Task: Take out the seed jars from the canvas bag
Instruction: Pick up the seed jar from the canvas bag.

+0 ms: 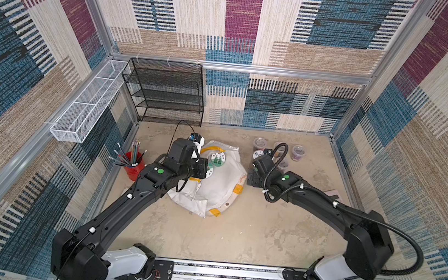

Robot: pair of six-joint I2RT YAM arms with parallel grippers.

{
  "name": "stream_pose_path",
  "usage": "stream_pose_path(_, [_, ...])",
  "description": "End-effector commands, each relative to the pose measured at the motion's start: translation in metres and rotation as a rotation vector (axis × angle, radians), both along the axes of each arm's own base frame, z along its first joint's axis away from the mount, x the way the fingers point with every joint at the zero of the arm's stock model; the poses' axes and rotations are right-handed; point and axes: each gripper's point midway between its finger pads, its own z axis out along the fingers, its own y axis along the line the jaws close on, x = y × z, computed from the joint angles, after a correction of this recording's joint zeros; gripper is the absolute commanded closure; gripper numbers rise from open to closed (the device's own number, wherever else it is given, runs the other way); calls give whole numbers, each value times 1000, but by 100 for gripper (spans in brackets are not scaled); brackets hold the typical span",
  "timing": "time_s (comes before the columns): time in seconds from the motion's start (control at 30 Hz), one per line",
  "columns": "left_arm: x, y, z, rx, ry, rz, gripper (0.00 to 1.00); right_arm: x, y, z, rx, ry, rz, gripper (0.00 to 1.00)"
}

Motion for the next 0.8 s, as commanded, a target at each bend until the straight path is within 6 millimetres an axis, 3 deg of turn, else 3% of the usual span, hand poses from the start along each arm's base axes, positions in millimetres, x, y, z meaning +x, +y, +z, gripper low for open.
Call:
stream_pose_path(0.0, [0, -2, 7, -9, -18, -17, 100, -13, 43, 45, 344, -94, 152, 3])
stream_pose_path(0.13, [-2, 0, 8, -4, -18, -16, 100, -40, 78, 89, 738, -172, 303, 6])
stream_pose_path(0.27, [-2, 2, 8, 9, -14, -11, 100, -41, 119, 101, 768, -180, 360, 8])
stream_pose_path(0.43, [-3, 2, 6, 13, -1, -16, 100, -34, 150, 80, 798, -118, 320, 11])
stream_pose_path(0.57, [-3, 4, 9, 21, 2, -13, 100, -38, 172, 48, 794, -48, 292, 11])
stream_pose_path(0.77, [-3, 2, 9, 18, 20, -11, 100, -35, 181, 8, 768, -49, 223, 11])
